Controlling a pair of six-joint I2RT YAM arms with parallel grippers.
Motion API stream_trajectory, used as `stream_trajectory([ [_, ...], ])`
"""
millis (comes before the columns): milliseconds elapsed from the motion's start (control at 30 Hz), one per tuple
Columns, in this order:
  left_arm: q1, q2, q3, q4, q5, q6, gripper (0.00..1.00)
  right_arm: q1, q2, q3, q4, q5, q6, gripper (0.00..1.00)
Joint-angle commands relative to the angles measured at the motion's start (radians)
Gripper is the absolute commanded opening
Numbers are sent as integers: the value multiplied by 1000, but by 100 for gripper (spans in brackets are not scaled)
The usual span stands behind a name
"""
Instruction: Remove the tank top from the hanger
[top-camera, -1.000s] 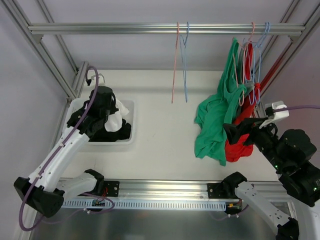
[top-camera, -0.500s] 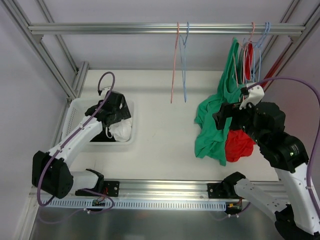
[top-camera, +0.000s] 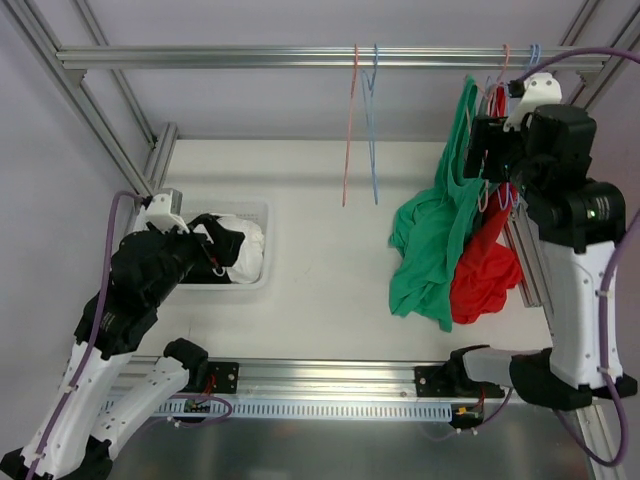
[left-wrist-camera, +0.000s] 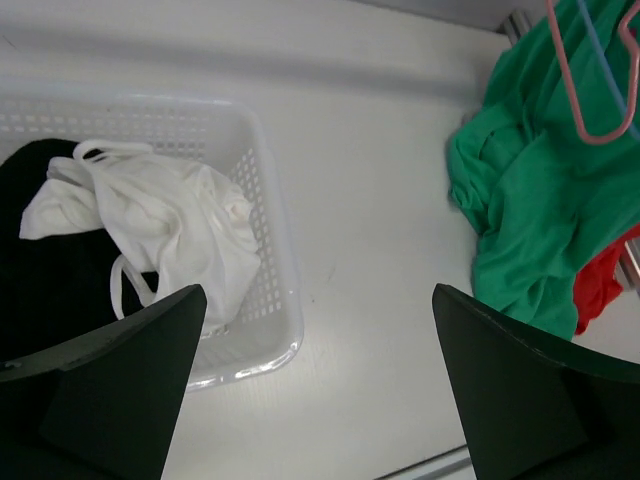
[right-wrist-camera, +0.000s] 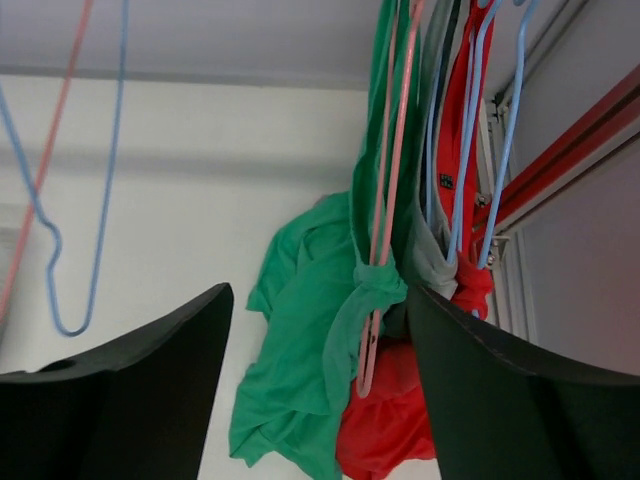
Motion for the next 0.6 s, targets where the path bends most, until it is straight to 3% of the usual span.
stream_trajectory([
  [0, -6, -53, -80, -54, 103, 81, 99, -53, 111, 83, -46, 3, -55, 71],
  [300, -6, -58, -174, -62, 183, 108, 99, -154, 272, 161, -45, -21, -65, 59],
  [400, -6, -66, -172, -62, 179, 111, 99, -169, 309, 149, -45, -67, -50, 48],
  [567, -6, -86, -180, -62, 188, 110, 99, -174, 335, 137, -7, -69, -30, 15],
])
